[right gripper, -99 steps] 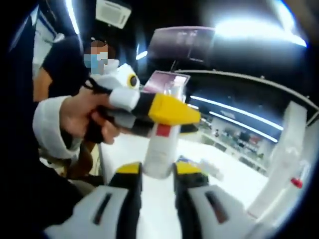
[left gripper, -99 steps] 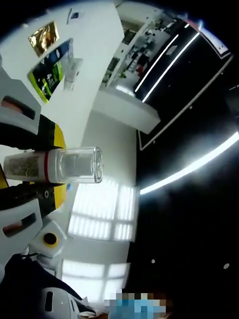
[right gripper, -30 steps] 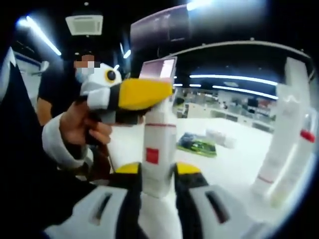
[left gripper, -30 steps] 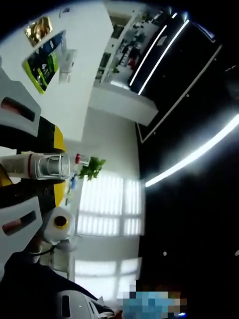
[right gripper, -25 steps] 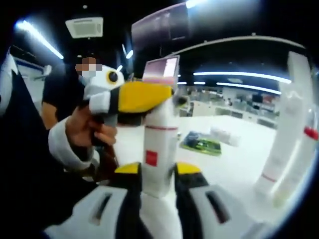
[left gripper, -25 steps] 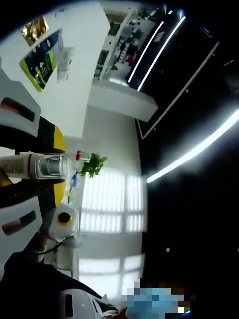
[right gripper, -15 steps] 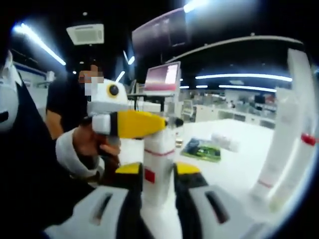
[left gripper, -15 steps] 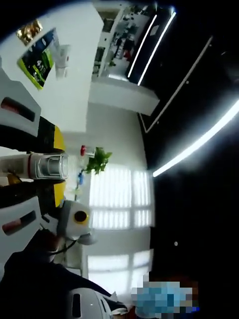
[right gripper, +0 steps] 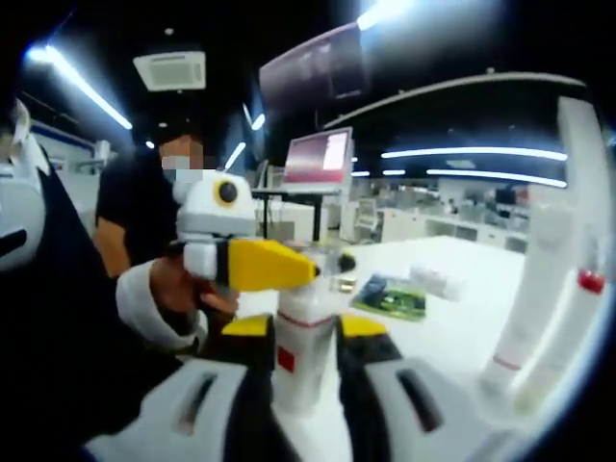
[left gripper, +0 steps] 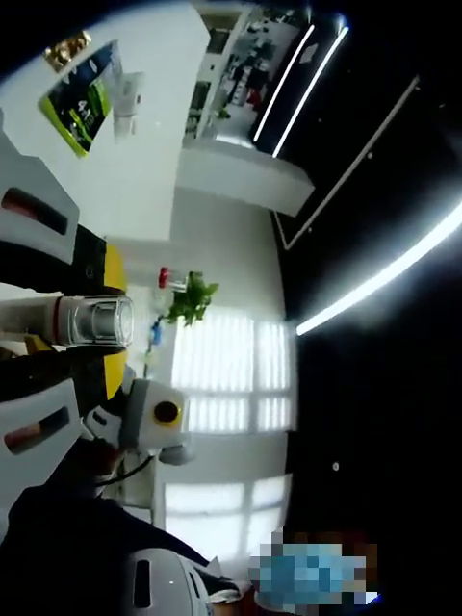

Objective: Arrange the skincare products in the storage area until every visible bottle or jar stands upright without overlapping.

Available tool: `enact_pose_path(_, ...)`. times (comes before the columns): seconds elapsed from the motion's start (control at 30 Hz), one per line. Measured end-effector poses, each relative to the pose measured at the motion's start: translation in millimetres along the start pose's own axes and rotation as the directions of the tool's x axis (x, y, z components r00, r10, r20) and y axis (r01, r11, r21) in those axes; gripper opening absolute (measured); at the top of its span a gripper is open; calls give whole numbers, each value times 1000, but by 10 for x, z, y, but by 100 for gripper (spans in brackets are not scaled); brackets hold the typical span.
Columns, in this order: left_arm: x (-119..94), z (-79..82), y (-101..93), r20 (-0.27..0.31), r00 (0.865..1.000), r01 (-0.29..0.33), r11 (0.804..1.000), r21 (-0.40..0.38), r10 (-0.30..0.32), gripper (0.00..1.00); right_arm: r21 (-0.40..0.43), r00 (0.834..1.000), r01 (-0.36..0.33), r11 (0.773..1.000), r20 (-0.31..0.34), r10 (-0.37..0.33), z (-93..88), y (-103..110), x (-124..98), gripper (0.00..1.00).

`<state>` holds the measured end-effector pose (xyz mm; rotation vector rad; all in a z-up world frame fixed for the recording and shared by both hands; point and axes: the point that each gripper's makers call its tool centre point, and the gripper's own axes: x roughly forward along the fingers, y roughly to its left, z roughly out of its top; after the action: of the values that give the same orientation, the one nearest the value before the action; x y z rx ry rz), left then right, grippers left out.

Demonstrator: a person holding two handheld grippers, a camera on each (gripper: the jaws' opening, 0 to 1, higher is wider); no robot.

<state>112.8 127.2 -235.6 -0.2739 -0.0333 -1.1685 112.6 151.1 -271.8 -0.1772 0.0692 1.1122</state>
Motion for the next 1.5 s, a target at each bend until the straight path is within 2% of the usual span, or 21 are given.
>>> enact_pose_path(0.17, 24, -41, -47, -14, 1000, 15, 1000, 18, -14, 20, -6, 1000, -9, 1000, -14, 9, -29, 13, -2, 24)
enact_pose_path(0.3, 18, -30, -80, -4, 999, 31, 999, 18, -31, 20, -9, 1000, -18, 1000, -6, 18, -9, 32, -8, 24)
enact_pose_path(0.57, -15, -32, -63, -1, 998, 68, 998, -16, -68, 20, -18, 999, -35, 999, -15, 34, -16, 68, -12, 24)
enact_pose_path(0.7, -28, 5, -45, 21, 997, 80, 996, -49, -79, 21, -17, 1000, -30, 999, 0, 30, 12, 62, -10, 23)
enact_pose_path(0.77, -41, 59, -33, 52, 995, 86, 994, -66, -82, 21, -22, 999, -24, 999, 22, 25, 51, 56, 1, 23)
enact_pose_path(0.83, -51, 98, 4, 75, 995, 70, 994, -85, -63, 22, -9, 999, -16, 1000, 43, 16, 85, 29, 13, 23)
enact_pose_path(0.9, -68, 118, 74, 83, 996, 38, 996, -79, -31, 28, -9, 999, -8, 1000, 45, 9, 92, 2, 18, 23)
enact_pose_path(1.0, -107, 126, 163, 73, 997, -4, 998, -60, 8, 38, -9, 999, 3, 1000, 46, -3, 94, -41, 12, 23)
enact_pose_path(1.13, -177, 166, 235, 68, 997, -35, 999, -38, 38, 39, -10, 999, 24, 1000, 48, -23, 101, -144, -21, 23)
enact_pose_path(1.27, -228, 139, 322, 36, 996, -79, 997, -21, 80, 47, 10, 998, 38, 999, 57, -38, 104, -281, -77, 23)
enact_pose_path(1.43, -294, 125, 464, 16, 990, -144, 990, 4, 144, 58, 10, 998, 47, 999, 44, -47, 101, -421, -132, 23)
enact_pose_path(1.5, -345, 86, 579, -14, 979, -201, 979, 25, 202, 61, 9, 997, 56, 998, 43, -56, 108, -500, -160, 23)
